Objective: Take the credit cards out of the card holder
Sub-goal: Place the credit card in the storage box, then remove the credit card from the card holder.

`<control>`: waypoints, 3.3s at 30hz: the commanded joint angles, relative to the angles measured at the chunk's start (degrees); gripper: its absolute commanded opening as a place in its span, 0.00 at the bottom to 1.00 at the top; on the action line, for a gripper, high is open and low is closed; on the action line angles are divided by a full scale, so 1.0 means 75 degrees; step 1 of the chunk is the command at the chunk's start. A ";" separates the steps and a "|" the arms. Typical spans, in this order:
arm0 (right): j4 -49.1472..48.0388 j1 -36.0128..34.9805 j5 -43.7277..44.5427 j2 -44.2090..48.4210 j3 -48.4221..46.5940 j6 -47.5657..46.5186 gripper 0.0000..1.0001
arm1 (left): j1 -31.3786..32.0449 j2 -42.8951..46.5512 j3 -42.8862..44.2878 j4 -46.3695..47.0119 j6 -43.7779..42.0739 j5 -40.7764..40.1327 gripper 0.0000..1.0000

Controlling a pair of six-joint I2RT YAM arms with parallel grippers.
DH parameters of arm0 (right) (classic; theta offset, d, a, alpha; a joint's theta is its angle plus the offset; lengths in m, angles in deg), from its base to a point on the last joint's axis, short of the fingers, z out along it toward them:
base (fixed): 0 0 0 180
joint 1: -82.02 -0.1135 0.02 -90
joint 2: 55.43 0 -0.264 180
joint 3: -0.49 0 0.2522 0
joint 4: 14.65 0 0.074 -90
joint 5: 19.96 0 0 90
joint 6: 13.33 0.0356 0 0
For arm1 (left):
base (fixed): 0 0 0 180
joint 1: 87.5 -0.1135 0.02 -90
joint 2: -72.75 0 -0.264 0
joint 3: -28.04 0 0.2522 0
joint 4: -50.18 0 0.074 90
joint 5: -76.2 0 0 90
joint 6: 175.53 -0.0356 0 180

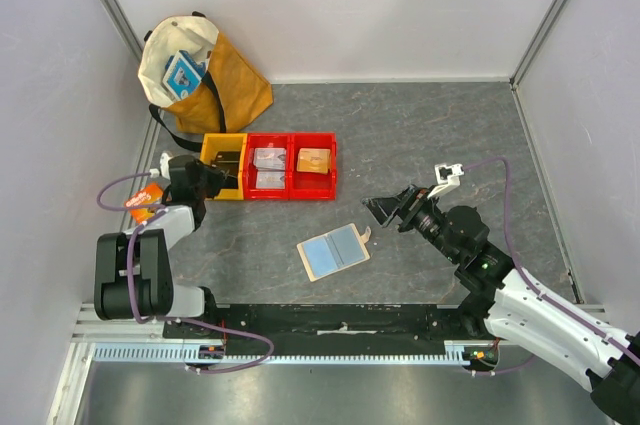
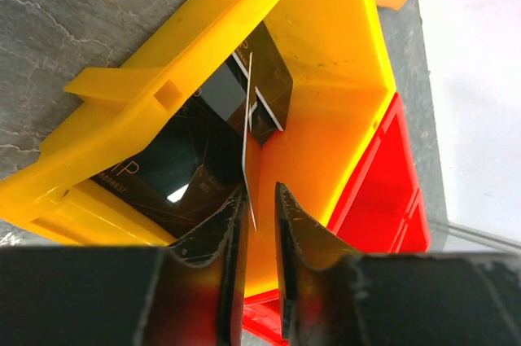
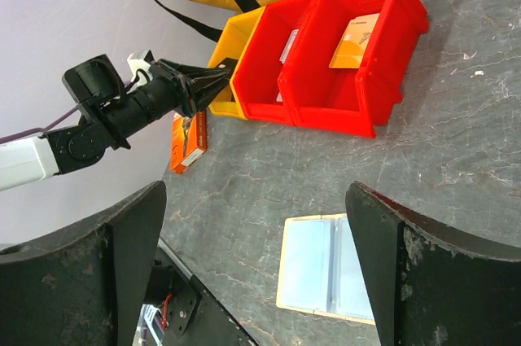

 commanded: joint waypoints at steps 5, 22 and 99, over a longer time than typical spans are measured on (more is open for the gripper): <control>0.0208 0.0019 0.0018 -0.0019 -0.0470 -0.0221 0.98 | -0.0049 0.0671 0.0599 -0.1232 -0.0573 0.0021 0.51; 0.1650 -0.0051 -0.1340 -0.2795 -0.1923 -0.1814 0.91 | 0.1658 0.3647 0.0975 -0.3928 -0.2109 0.1064 0.62; 0.0855 -0.1117 -0.3249 -0.7249 -0.2673 -0.1664 0.36 | 0.7720 -0.0101 0.0530 -0.4773 -0.1008 0.0243 0.11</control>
